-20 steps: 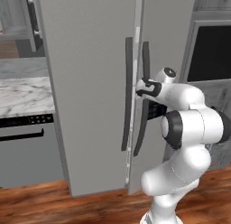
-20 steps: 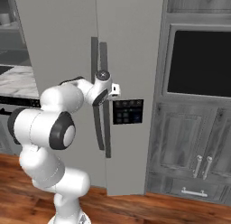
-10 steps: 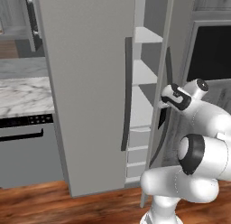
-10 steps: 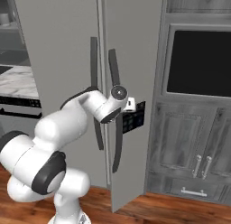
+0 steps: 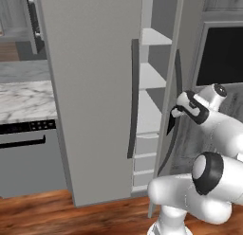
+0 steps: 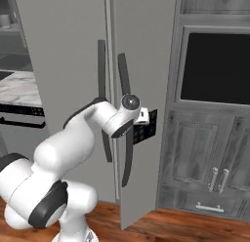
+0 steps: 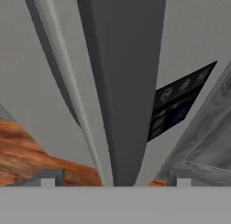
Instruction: There is a bowl on the dining counter. Grab a lemon wedge from the fridge and place it in the bowl. Then get the liquor bottle and glass cup from the cabinet and place them next to the bowl.
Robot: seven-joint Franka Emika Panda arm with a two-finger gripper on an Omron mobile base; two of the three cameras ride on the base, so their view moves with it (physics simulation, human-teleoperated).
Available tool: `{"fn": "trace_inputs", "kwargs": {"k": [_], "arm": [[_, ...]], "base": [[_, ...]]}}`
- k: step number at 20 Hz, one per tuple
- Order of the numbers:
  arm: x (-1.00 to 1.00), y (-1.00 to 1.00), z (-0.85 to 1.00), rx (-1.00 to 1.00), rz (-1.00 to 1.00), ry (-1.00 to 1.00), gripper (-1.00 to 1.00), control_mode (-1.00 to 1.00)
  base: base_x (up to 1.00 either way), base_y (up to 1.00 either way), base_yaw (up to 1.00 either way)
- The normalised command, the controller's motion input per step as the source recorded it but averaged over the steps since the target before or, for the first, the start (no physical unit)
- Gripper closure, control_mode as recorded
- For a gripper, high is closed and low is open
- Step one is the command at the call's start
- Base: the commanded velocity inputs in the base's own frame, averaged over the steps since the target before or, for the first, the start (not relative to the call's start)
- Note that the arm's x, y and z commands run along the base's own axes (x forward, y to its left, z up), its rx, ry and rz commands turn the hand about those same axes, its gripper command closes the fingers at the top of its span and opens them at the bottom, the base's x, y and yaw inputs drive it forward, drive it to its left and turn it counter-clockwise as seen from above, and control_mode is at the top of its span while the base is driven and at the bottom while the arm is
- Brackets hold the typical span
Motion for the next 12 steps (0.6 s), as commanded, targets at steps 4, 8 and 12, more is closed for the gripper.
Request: {"fn": "trace_inputs", "kwargs": {"k": [4, 8, 12], "arm": [[-0.91, 0.05, 0.43, -0.07, 0.00, -0.13, -1.00, -1.00], [-0.66, 0.35, 0.51, -0.10, 0.01, -0.04, -1.00, -1.00], [-0.28, 0.68, 0.52, -0.11, 0.00, 0.00, -1.00, -1.00]], "base": [[0.00, 0.00, 0.00], [0.00, 0.00, 0.00], [0.00, 0.00, 0.00]]}}
